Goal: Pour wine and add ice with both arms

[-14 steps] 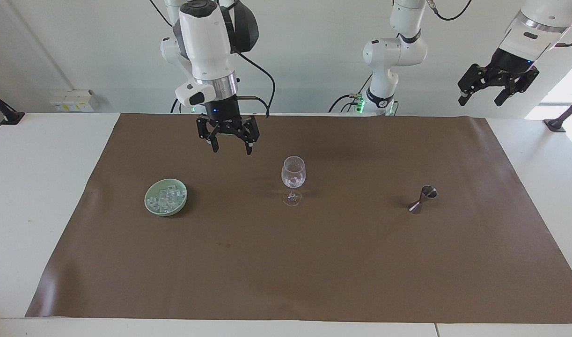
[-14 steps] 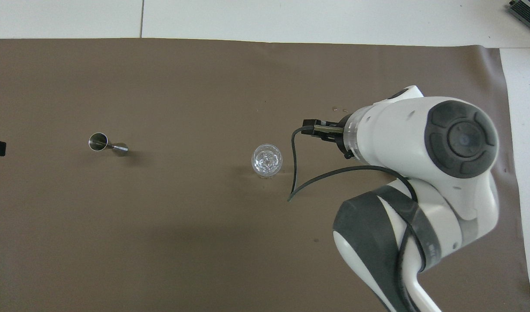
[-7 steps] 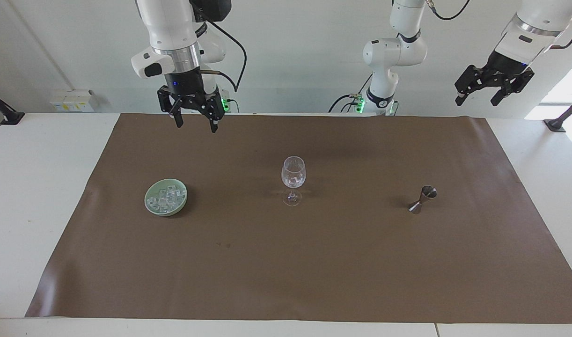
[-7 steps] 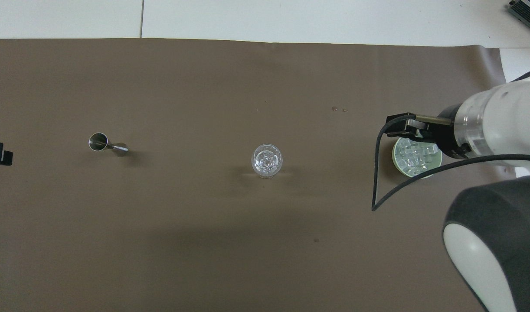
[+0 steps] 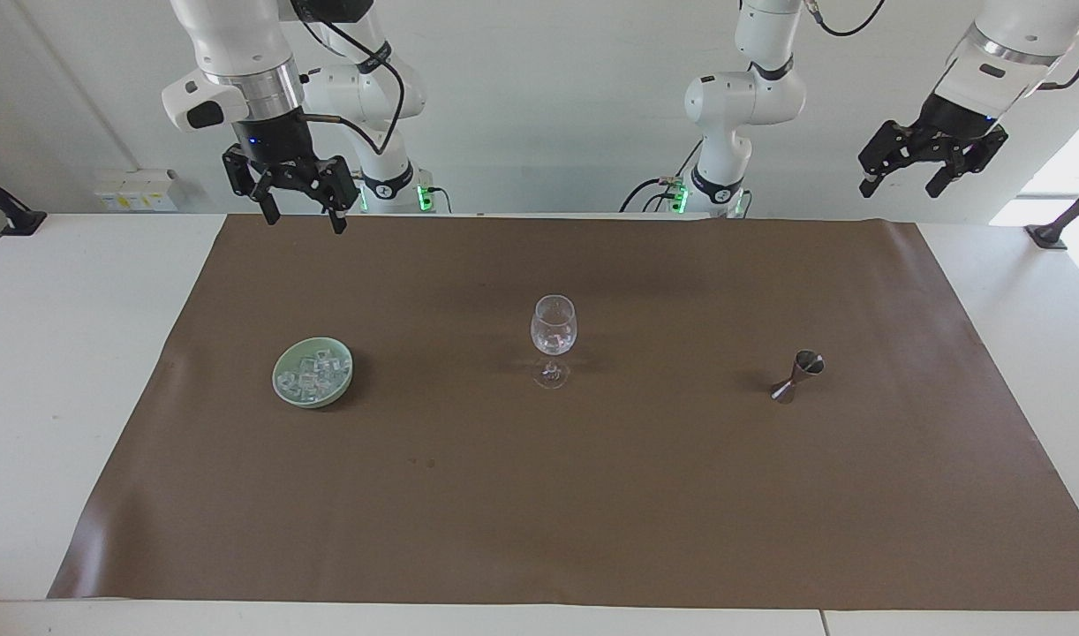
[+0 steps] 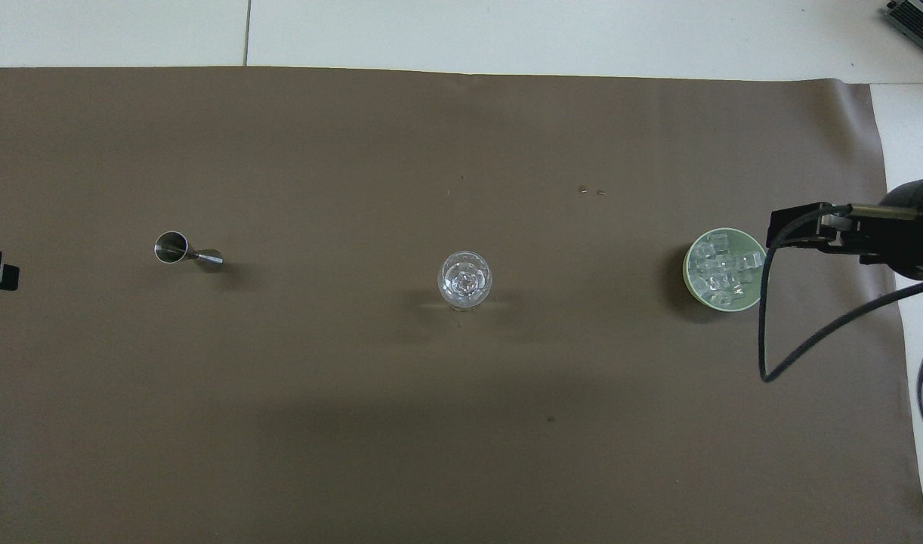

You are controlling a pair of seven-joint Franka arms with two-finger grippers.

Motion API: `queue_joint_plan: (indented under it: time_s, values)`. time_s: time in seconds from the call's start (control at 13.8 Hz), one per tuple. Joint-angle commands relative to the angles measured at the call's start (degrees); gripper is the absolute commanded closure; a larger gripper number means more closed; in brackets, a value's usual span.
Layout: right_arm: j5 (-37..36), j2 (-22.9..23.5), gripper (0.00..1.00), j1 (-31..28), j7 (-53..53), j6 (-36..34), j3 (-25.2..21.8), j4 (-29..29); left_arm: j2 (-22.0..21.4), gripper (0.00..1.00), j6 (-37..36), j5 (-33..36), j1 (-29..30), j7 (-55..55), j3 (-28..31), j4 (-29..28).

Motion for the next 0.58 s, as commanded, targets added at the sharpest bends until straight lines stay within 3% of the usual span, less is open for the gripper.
queue_joint_plan:
  time_s: [0.0, 0.51]
  values:
    - [-0.1, 0.1, 0.00, 0.3, -3.6, -1.2, -2.1, 1.0, -1.6, 0.00, 1.0, 0.9, 0.7, -0.6, -0.6, -2.1]
    - [1.1, -2.4, 0.00, -0.4, -3.1, -5.1, -4.2, -2.5, -1.6, 0.00, 1.0, 0.9, 0.7, -0.6, -0.6, -2.1]
